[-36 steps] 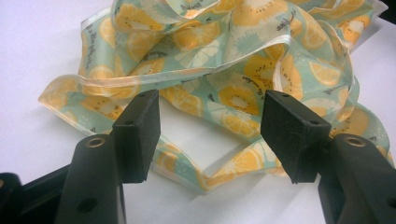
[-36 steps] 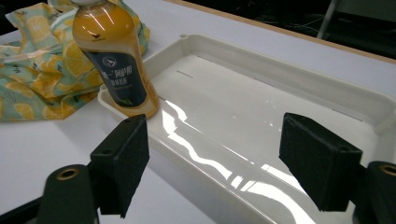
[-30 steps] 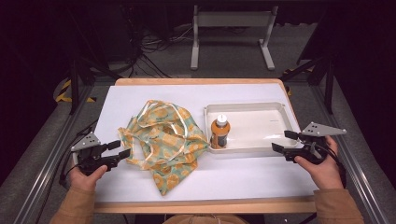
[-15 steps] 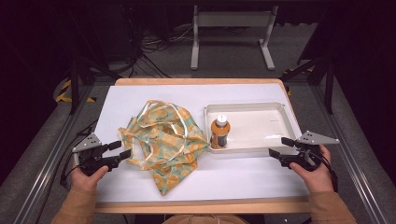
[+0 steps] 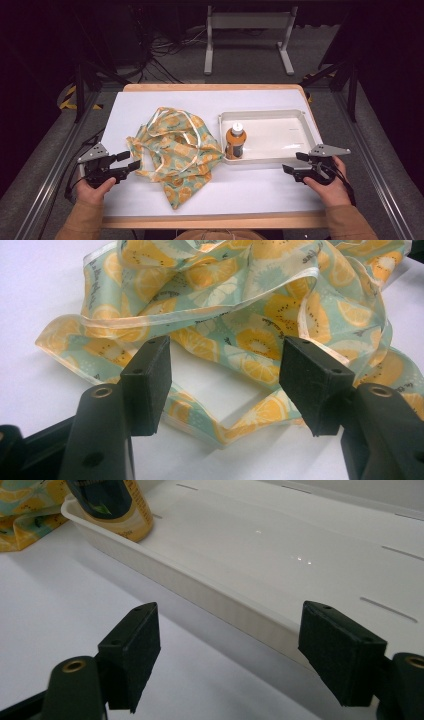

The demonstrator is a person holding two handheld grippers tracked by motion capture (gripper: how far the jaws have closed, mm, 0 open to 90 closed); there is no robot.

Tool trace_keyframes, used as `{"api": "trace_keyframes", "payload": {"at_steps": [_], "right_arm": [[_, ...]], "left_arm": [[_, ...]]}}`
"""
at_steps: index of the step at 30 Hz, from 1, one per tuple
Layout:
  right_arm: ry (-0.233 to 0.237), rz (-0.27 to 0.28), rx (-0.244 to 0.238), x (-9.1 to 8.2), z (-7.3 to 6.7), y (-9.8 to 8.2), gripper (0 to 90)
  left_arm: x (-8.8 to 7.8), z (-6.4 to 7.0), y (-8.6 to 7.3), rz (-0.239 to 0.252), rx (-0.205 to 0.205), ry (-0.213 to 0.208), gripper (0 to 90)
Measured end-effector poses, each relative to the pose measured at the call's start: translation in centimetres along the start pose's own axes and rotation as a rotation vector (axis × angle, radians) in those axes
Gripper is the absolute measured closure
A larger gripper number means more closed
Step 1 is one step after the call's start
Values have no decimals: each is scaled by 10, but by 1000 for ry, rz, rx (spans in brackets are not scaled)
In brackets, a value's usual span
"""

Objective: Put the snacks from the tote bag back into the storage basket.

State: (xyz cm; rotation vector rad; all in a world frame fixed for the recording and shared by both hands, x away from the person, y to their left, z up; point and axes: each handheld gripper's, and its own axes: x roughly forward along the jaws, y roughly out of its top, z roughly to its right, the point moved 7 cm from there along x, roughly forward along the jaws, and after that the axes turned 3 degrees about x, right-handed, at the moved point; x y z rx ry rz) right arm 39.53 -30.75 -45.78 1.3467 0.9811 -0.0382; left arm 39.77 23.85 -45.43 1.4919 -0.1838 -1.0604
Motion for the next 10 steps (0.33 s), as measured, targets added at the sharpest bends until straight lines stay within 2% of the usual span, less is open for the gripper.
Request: {"api": "trace_keyframes", "payload": {"at_steps": [10], "right_arm": [[13, -8, 0, 0, -3, 2, 255]], "left_arm": [[-1, 0, 1, 9, 4, -4, 383]]}}
